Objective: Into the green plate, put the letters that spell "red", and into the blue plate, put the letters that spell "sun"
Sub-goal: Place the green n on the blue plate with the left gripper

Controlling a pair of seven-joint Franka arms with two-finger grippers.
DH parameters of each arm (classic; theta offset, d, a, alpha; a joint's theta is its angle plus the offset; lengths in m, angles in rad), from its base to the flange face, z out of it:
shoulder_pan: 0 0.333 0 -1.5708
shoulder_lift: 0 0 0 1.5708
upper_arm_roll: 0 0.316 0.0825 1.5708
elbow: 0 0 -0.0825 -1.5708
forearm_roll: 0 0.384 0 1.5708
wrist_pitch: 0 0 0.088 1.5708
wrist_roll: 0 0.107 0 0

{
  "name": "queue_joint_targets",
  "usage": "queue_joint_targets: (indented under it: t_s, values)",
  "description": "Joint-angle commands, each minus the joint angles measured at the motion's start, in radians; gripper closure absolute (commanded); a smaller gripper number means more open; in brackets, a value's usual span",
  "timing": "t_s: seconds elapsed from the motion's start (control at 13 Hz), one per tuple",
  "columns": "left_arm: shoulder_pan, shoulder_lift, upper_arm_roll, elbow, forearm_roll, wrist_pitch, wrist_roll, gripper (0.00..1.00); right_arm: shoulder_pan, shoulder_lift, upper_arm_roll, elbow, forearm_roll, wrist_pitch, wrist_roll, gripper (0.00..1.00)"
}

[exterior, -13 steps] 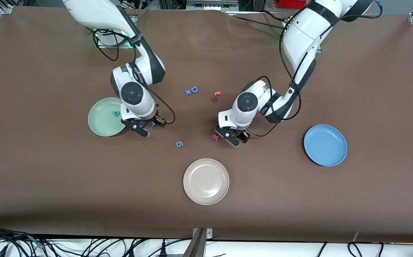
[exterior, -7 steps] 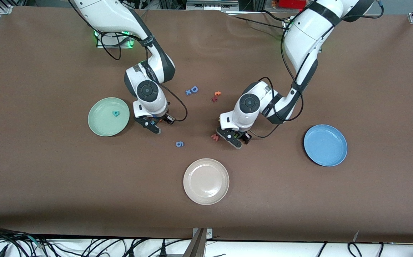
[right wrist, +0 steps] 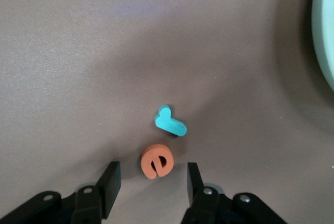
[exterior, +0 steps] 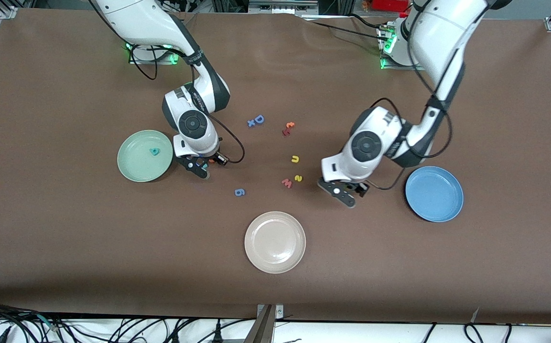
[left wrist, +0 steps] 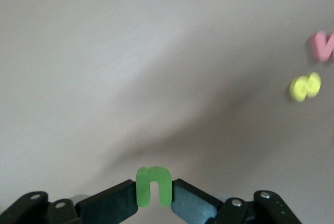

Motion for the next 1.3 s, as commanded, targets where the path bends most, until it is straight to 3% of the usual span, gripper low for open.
queue_joint_targets:
  t_s: [0.0, 0.23, 0.61, 0.77, 1.23]
  values:
    - [0.137, -0.059, -0.006, -0.033, -0.052, -0.086, 0.196, 0.72, -0.001, -0.007, -0.008, -0.019, -0.002, 0.002, 0.003, 0.42]
    - [0.247, -0.070, -0.002, -0.051, -0.047, -0.143, 0.238, 0.75, -0.001, -0.007, -0.014, -0.019, 0.000, 0.019, 0.005, 0.43]
    - [0.295, -0.030, 0.078, -0.045, -0.038, -0.145, 0.301, 0.75, 0.001, 0.001, -0.012, -0.022, 0.000, 0.041, 0.023, 0.47]
    - [0.326, 0.013, 0.078, -0.043, -0.036, -0.088, 0.299, 0.73, 0.001, 0.003, -0.014, -0.022, 0.000, 0.041, 0.023, 0.57]
    - [0.367, 0.085, 0.083, -0.040, 0.013, 0.041, 0.299, 0.68, 0.004, 0.009, -0.012, -0.043, 0.000, 0.063, 0.023, 0.57]
